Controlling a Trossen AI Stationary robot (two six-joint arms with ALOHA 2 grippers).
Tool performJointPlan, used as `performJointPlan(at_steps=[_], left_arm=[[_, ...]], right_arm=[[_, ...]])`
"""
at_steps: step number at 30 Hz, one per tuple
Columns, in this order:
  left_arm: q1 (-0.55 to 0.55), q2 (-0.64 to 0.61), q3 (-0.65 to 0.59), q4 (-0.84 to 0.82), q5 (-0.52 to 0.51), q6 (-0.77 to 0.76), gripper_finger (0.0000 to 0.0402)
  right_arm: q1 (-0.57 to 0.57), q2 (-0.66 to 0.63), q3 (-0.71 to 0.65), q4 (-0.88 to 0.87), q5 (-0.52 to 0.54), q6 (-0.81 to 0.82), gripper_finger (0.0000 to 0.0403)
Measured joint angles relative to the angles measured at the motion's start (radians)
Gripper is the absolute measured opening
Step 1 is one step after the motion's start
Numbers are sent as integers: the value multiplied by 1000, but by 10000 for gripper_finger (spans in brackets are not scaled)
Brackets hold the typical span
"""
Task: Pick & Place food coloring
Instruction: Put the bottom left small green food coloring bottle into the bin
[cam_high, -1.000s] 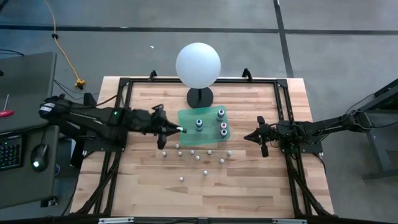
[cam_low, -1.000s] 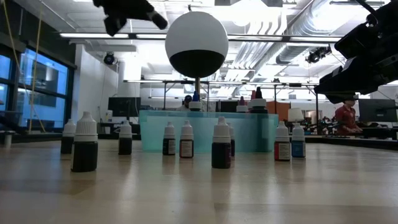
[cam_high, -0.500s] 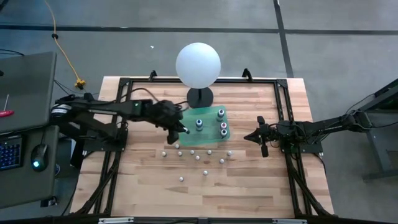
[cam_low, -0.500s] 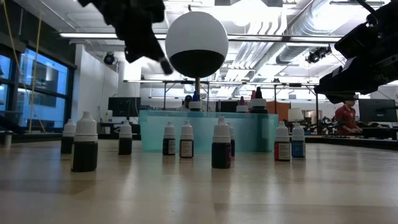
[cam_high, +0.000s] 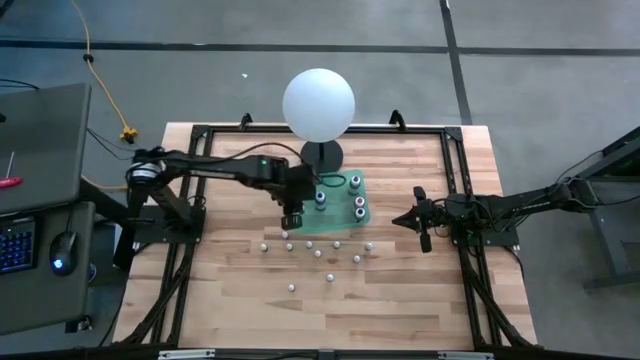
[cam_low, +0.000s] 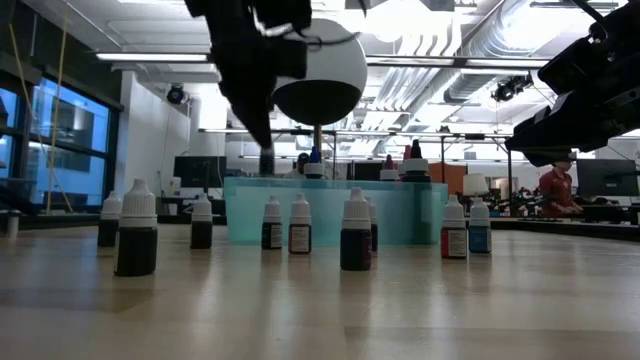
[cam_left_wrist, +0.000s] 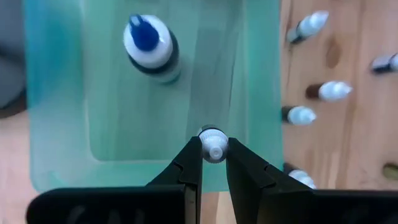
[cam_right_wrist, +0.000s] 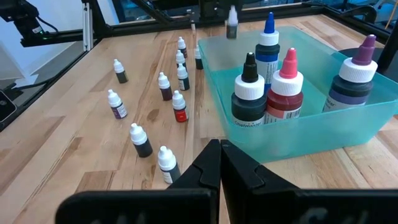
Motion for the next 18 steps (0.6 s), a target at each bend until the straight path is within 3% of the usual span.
performJointPlan(at_steps=[18], left_arm=[[-1, 94, -12, 119, -49, 7, 42]], right_arm=[[0, 0, 0, 0, 0, 0, 0]])
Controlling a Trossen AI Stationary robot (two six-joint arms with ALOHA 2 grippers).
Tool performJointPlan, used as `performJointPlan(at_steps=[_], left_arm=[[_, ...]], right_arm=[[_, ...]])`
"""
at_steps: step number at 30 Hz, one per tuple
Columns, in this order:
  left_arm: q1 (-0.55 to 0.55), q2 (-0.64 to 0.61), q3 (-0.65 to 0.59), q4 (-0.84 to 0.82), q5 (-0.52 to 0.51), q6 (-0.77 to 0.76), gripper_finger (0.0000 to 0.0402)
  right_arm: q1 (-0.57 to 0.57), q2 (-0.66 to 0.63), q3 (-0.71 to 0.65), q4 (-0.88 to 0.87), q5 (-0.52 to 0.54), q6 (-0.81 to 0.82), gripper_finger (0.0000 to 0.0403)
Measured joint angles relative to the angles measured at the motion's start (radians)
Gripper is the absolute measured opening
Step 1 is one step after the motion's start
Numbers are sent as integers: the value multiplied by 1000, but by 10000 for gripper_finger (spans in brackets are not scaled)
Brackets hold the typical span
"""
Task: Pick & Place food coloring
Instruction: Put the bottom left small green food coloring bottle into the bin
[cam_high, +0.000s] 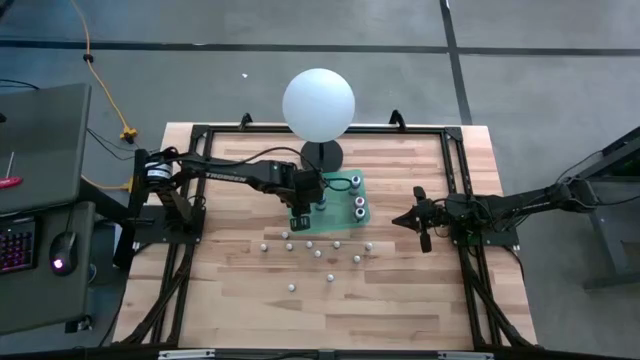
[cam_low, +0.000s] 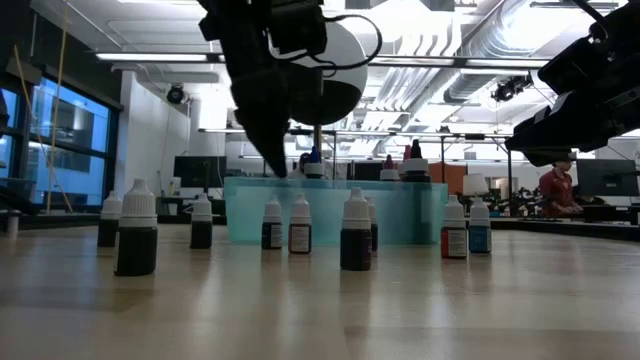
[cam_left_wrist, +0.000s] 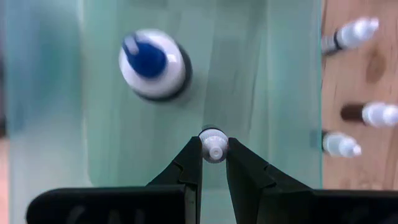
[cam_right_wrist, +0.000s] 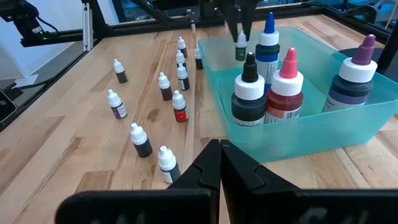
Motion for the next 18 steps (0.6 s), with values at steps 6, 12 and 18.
performJointPlan(at_steps=[6, 12, 18], left_arm=[[0, 31, 2, 19, 9, 0, 42], [0, 64, -9, -4, 24, -1, 42], [0, 80, -10, -2, 44, -5, 42]], right_arm=[[0, 0, 0, 0, 0, 0, 0], [0, 1, 0, 1, 0, 0, 0], [0, 0, 0, -1, 0, 0, 0]])
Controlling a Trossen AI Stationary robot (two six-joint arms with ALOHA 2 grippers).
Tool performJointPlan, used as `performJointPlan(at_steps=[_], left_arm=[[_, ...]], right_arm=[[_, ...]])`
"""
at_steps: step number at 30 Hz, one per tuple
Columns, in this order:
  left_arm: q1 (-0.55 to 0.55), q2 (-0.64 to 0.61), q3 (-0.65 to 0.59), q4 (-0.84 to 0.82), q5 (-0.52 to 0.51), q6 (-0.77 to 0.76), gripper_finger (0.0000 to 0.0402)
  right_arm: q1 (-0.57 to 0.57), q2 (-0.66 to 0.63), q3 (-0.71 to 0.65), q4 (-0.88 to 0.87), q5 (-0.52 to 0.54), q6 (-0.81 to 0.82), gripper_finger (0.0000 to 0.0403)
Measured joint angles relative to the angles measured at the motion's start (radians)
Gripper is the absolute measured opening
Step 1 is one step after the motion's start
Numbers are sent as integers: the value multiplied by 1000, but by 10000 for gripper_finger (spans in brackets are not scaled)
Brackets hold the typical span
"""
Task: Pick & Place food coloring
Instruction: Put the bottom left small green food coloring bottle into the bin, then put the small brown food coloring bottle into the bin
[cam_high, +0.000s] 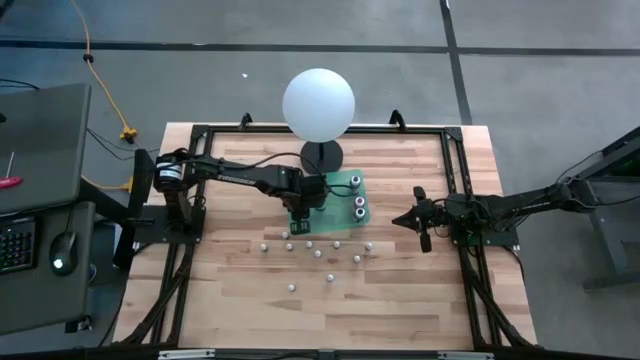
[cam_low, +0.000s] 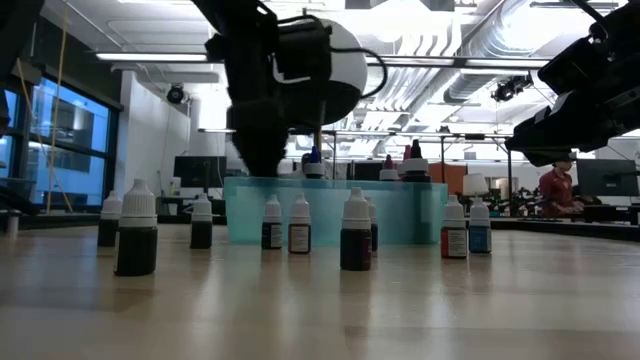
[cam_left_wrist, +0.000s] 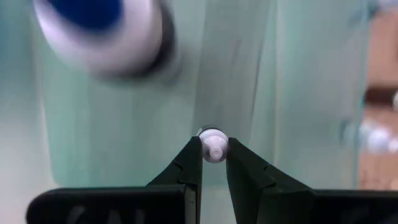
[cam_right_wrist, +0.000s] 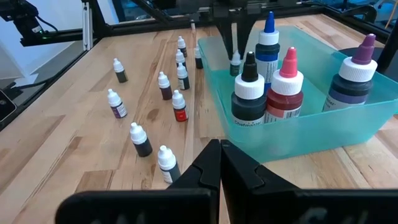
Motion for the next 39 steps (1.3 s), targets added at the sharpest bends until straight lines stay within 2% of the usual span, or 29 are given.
performJointPlan(at_steps=[20, 31, 39], left_arm=[[-7, 32, 2, 17, 50, -48, 43], [-7, 37, -2, -6, 72, -48, 114], [-7, 37, -2, 3, 69, -48, 129]], right_arm=[[0, 0, 0, 1, 0, 0, 0], [0, 0, 0, 1, 0, 0, 1], [0, 0, 0, 1, 0, 0, 0]])
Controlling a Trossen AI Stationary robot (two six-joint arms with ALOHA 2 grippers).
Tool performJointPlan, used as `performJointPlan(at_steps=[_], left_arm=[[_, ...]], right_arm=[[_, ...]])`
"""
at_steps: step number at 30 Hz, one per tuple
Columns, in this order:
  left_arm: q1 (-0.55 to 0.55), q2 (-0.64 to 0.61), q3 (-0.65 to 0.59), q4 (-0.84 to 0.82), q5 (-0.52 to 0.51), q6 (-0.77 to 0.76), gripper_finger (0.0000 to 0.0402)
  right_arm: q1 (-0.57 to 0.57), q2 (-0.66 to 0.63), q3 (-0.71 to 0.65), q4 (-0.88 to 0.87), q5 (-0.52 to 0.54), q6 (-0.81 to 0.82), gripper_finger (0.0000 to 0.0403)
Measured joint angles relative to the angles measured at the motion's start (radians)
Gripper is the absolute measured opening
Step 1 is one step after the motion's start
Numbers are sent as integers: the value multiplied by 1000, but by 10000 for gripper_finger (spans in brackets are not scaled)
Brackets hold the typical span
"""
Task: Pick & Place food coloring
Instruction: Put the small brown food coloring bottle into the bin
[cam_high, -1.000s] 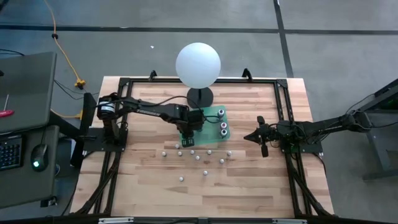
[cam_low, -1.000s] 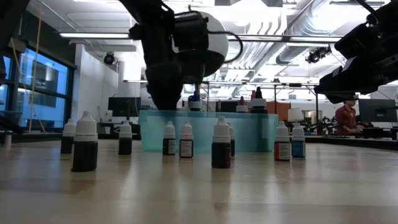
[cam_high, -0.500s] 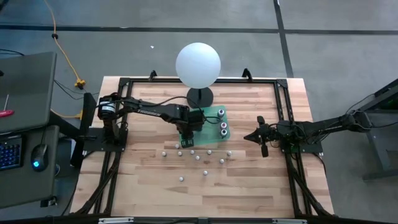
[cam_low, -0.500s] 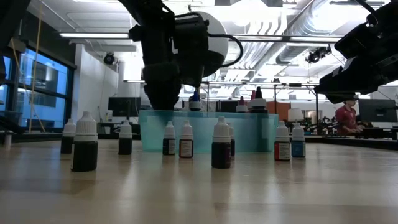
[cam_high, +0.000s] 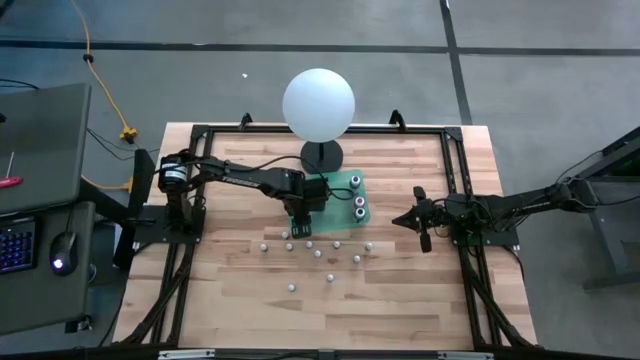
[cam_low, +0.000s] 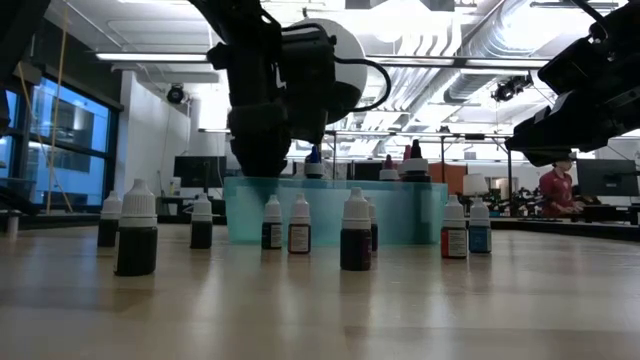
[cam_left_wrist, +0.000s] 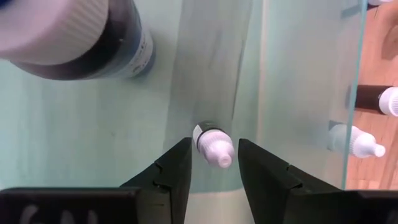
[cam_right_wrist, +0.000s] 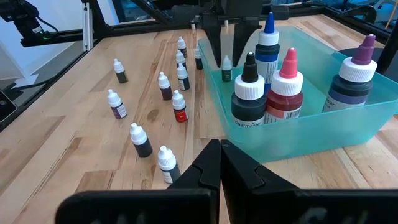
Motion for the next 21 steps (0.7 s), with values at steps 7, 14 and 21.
performJointPlan(at_steps=[7, 14, 21], left_arm=[[0, -2, 1, -2, -8, 0, 129], [0, -76, 2, -3, -34, 16, 130], [0, -149, 2, -38, -38, 14, 130]], right_arm=[[0, 0, 0, 0, 0, 0, 0], [0, 0, 0, 0, 0, 0, 1], [0, 0, 0, 0, 0, 0, 0]])
